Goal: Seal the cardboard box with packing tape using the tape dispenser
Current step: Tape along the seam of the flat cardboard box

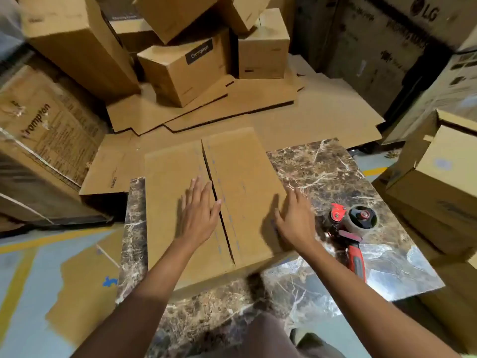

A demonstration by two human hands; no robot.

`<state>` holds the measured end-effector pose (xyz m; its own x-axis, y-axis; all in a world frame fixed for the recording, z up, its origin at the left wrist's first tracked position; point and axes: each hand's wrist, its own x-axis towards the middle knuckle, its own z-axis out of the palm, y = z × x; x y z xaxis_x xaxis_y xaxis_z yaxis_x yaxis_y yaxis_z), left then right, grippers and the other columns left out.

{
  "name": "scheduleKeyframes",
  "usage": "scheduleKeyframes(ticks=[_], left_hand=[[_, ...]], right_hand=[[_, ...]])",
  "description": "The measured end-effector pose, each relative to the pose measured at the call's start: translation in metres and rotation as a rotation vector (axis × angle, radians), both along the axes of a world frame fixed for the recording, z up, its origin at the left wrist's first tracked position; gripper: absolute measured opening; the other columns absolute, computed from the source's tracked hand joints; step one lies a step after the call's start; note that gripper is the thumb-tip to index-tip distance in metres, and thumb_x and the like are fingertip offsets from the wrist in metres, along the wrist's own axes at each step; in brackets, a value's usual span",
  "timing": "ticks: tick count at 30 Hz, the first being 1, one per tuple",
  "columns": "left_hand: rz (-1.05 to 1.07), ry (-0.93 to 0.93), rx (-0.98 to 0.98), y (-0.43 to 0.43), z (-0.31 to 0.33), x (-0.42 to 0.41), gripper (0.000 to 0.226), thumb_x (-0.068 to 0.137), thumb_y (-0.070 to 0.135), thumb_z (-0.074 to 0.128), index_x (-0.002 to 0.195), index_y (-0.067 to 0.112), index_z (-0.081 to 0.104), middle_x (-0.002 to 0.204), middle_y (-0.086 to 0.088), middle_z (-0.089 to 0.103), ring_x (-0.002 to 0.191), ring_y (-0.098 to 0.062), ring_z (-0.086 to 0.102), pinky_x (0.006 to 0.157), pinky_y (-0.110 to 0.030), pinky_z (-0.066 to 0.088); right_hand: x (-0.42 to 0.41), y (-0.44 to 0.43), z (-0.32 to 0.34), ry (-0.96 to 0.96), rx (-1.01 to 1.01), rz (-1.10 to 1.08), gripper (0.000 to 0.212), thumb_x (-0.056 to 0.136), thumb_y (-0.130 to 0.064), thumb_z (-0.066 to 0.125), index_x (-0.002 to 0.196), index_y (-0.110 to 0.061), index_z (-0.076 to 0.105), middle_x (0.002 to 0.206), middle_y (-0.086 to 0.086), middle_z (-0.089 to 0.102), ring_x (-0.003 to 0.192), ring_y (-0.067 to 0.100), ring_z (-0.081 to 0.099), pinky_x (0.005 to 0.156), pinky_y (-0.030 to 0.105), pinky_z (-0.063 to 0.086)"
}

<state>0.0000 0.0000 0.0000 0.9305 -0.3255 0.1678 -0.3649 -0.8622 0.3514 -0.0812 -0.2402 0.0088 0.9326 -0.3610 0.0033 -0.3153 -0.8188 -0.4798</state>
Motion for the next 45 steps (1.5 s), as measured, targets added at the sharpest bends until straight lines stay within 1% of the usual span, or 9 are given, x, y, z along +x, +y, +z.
scheduleKeyframes(ticks=[6, 10, 15, 19, 23, 29, 34, 39, 45], left_hand=[[-0.036, 0.128, 0.154, -0.008, -0.03, 0.006, 0.063, 0.098, 0.057, 0.019, 0.15, 0.022, 0.027, 0.164, -0.005, 0.008, 0.151, -0.022, 0.0, 0.119, -0.056, 0.01], [-0.101, 0.119, 0.157, -0.028, -0.027, 0.018, 0.062, 0.1, 0.054, 0.026, 0.15, 0.019, 0.027, 0.164, -0.005, 0.009, 0.151, -0.022, 0.0, 0.119, -0.056, 0.01], [-0.26, 0.079, 0.163, -0.079, -0.02, 0.031, 0.064, 0.1, 0.054, 0.027, 0.152, 0.017, 0.025, 0.164, -0.007, 0.01, 0.151, -0.022, 0.0, 0.12, -0.054, 0.007], [-0.362, 0.089, 0.17, -0.123, -0.014, 0.037, 0.066, 0.1, 0.055, 0.026, 0.153, 0.017, 0.022, 0.164, -0.005, 0.006, 0.151, -0.019, -0.002, 0.12, -0.053, 0.009], [-0.407, 0.095, 0.183, -0.154, -0.015, 0.045, 0.065, 0.1, 0.056, 0.024, 0.154, 0.02, 0.019, 0.164, -0.004, 0.006, 0.151, -0.02, -0.001, 0.12, -0.053, 0.008], [-0.376, 0.101, 0.228, -0.171, -0.021, 0.057, 0.062, 0.1, 0.056, 0.022, 0.153, 0.023, 0.022, 0.164, -0.005, 0.005, 0.151, -0.021, 0.0, 0.12, -0.054, 0.007], [-0.335, 0.105, 0.256, -0.171, -0.024, 0.06, 0.063, 0.101, 0.055, 0.022, 0.155, 0.022, 0.019, 0.164, -0.006, 0.006, 0.151, -0.022, 0.0, 0.12, -0.05, 0.004], [-0.311, 0.093, 0.231, -0.164, -0.021, 0.064, 0.064, 0.101, 0.053, 0.024, 0.155, 0.018, 0.02, 0.164, -0.007, 0.008, 0.151, -0.022, -0.002, 0.122, -0.047, 0.006], [-0.128, 0.058, 0.188, -0.107, -0.005, 0.104, 0.064, 0.1, 0.053, 0.024, 0.149, 0.013, 0.035, 0.162, -0.01, 0.018, 0.151, -0.025, 0.003, 0.12, -0.05, 0.009]], right_hand=[[-0.006, 0.013, -0.014, 0.146, -0.005, -0.038, 0.065, 0.1, -0.038, 0.042, 0.153, -0.008, 0.021, 0.158, 0.016, 0.027, 0.142, 0.032, 0.032, 0.106, 0.041, 0.041], [-0.006, -0.006, -0.01, 0.048, 0.164, -0.017, 0.052, 0.1, -0.036, 0.046, 0.144, -0.009, 0.039, 0.141, 0.014, 0.052, 0.124, 0.032, 0.052, 0.093, 0.04, 0.045], [-0.029, -0.056, -0.021, -0.027, 0.253, -0.365, 0.039, 0.098, -0.036, 0.041, 0.117, -0.01, 0.062, 0.11, 0.015, 0.069, 0.103, 0.036, 0.063, 0.078, 0.04, 0.049], [-0.063, -0.107, -0.041, 0.259, 0.055, -0.625, 0.043, 0.087, -0.035, 0.053, 0.12, -0.008, 0.05, 0.122, 0.018, 0.051, 0.114, 0.039, 0.049, 0.09, 0.05, 0.047], [-0.089, -0.135, -0.063, 0.433, 0.211, -0.814, 0.058, 0.075, -0.039, 0.068, 0.118, -0.006, 0.049, 0.119, 0.015, 0.053, 0.114, 0.039, 0.053, 0.091, 0.05, 0.048], [-0.092, -0.157, -0.091, 0.4, 0.641, -0.774, 0.025, 0.069, -0.023, 0.076, 0.075, -0.006, 0.058, 0.073, 0.011, 0.066, 0.062, 0.023, 0.061, 0.057, 0.032, 0.048], [-0.077, -0.164, -0.095, 0.489, 1.188, -0.754, 0.013, 0.079, -0.008, 0.071, 0.076, -0.005, 0.058, 0.057, 0.007, 0.058, 0.047, 0.02, 0.055, 0.05, 0.027, 0.05], [-0.041, -0.166, -0.087, 0.316, 1.282, -0.72, 0.007, 0.078, -0.001, 0.058, 0.077, -0.007, 0.054, 0.058, 0.009, 0.049, 0.045, 0.02, 0.044, 0.046, 0.028, 0.04], [0.009, -0.14, -0.037, 0.164, 1.166, -0.558, 0.009, 0.077, 0.003, 0.06, 0.075, -0.005, 0.054, 0.055, 0.01, 0.049, 0.046, 0.022, 0.047, 0.051, 0.032, 0.044]])
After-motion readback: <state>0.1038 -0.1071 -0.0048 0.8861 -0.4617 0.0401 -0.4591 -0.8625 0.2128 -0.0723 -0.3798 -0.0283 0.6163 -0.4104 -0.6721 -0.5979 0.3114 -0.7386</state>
